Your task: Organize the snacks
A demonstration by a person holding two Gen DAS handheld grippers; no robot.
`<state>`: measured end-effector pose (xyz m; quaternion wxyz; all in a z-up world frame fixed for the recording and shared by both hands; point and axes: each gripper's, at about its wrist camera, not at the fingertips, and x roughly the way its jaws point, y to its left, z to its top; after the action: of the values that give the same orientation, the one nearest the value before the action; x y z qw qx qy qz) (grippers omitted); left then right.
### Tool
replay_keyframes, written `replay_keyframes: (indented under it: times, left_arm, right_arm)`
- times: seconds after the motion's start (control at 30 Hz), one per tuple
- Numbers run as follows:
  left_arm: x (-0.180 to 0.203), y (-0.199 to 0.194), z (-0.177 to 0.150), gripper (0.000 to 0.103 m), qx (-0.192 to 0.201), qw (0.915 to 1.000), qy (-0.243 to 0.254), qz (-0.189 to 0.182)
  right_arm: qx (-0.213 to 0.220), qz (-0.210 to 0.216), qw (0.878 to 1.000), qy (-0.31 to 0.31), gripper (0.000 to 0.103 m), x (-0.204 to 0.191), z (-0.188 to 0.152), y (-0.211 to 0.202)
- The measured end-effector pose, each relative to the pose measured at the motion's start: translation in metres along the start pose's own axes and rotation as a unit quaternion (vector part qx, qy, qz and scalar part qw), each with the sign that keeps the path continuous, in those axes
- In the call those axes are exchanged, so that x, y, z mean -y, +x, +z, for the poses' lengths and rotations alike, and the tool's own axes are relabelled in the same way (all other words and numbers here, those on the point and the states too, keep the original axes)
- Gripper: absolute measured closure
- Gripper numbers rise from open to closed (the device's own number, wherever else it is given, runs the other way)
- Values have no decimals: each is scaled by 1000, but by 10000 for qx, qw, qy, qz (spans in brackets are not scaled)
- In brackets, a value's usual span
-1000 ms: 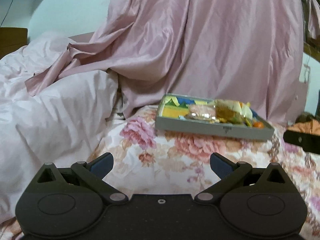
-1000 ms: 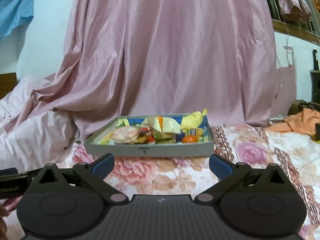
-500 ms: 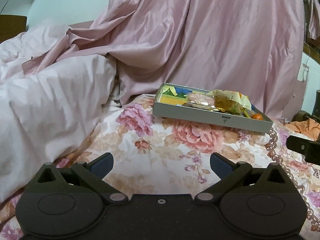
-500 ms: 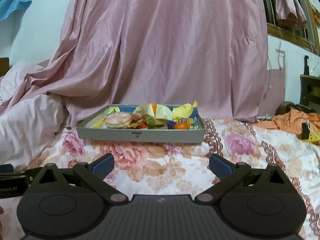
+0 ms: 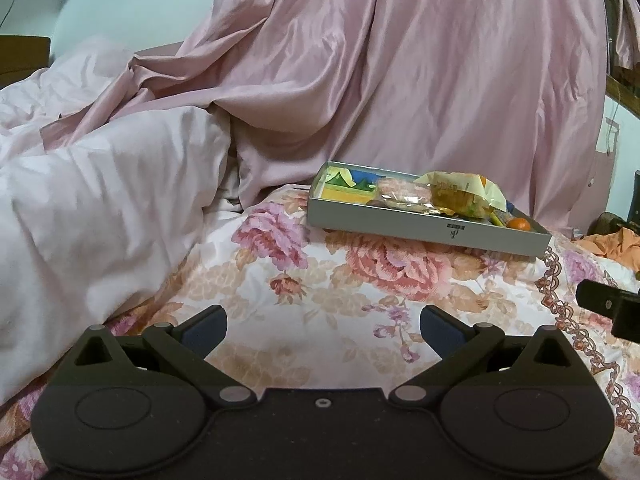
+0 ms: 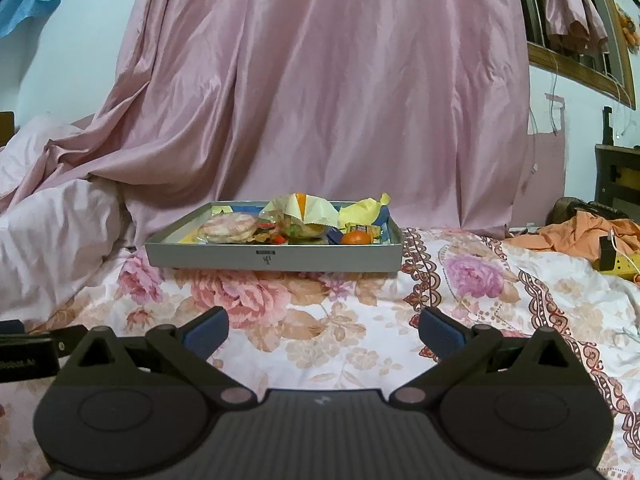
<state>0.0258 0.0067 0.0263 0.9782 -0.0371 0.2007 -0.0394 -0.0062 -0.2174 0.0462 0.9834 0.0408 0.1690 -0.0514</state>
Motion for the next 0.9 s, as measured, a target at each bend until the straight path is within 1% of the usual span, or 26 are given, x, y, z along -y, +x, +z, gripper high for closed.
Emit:
replay_keyframes:
  times: [0.37,0.9]
  left_arm:
    - [2,6,-6,1,-112,9999,72,1]
    - [2,9,-9,1,-157,9998,90,24]
  right_arm:
    - [-91,-6,9998,-149,0,2,-11,5]
    - [-116,-64,9996,-266,0,1,-14,7]
